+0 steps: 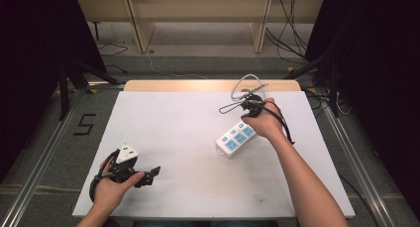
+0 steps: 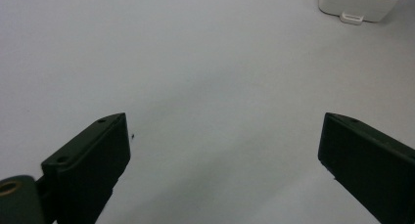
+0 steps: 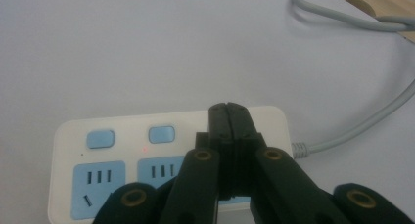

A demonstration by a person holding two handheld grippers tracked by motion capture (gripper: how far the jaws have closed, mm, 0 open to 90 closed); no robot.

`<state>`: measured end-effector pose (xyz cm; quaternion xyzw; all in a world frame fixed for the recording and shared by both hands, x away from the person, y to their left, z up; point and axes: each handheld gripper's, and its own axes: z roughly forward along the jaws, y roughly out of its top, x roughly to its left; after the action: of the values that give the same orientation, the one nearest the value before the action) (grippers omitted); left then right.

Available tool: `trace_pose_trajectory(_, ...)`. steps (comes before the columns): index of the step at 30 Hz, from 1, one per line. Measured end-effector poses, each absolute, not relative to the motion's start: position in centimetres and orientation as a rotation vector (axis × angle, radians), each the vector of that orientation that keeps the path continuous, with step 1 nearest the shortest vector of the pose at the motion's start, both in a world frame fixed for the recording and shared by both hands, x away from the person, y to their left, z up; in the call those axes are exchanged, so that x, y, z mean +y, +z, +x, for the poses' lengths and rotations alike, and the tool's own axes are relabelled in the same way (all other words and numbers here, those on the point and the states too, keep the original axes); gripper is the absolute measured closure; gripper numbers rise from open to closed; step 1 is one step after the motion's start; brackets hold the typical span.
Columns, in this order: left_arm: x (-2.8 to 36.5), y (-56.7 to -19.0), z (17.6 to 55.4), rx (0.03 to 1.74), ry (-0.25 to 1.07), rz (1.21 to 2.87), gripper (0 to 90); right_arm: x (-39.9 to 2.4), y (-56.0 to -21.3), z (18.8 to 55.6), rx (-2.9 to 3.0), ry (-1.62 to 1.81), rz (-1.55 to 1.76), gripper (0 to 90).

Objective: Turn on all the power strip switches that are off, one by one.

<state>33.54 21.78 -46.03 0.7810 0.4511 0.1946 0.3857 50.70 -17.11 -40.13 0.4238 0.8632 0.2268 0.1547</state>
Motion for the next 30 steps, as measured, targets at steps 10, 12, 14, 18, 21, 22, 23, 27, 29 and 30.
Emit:
trace_pose_trajectory(10,21.7,-46.0,33.5,1.139,0.498,1.991,4.9,-17.2,-40.9,51.4,2.492,0.604,1.225,90.0)
trace_pose_trajectory(12,21.6,-46.0,33.5,1.140,0.497,1.991,4.9,-17.2,-41.0,51.5,2.496,0.599,1.227,90.0)
trace_pose_trajectory(14,21.6,-46.0,33.5,1.139,0.497,1.991,5.0,-17.1,-41.2,51.7,2.497,0.592,1.230,90.0)
trace_pose_trajectory(18,21.7,-46.0,33.5,1.142,0.496,1.991,5.1,-17.1,-41.3,52.0,2.499,0.585,1.234,90.0)
trace_pose_trajectory(21,21.7,-46.0,33.5,1.141,0.494,1.992,5.2,-16.9,-41.5,52.3,2.498,0.581,1.240,90.0)
trace_pose_trajectory(22,21.7,-46.0,33.6,1.142,0.493,1.992,5.2,-16.8,-41.5,52.3,2.502,0.579,1.236,90.0)
trace_pose_trajectory(23,21.7,-46.0,33.6,1.142,0.494,1.992,5.2,-16.7,-41.5,52.4,2.503,0.580,1.238,90.0)
trace_pose_trajectory(27,21.7,-46.0,33.6,1.141,0.496,1.990,5.3,-16.5,-41.8,52.5,2.512,0.569,1.236,90.0)
trace_pose_trajectory(29,21.7,-46.0,33.6,1.140,0.495,1.990,5.4,-16.3,-41.9,52.6,2.513,0.564,1.235,90.0)
trace_pose_trajectory(30,21.7,-46.0,33.6,1.140,0.495,1.990,5.4,-16.2,-41.9,52.6,2.514,0.570,1.229,90.0)
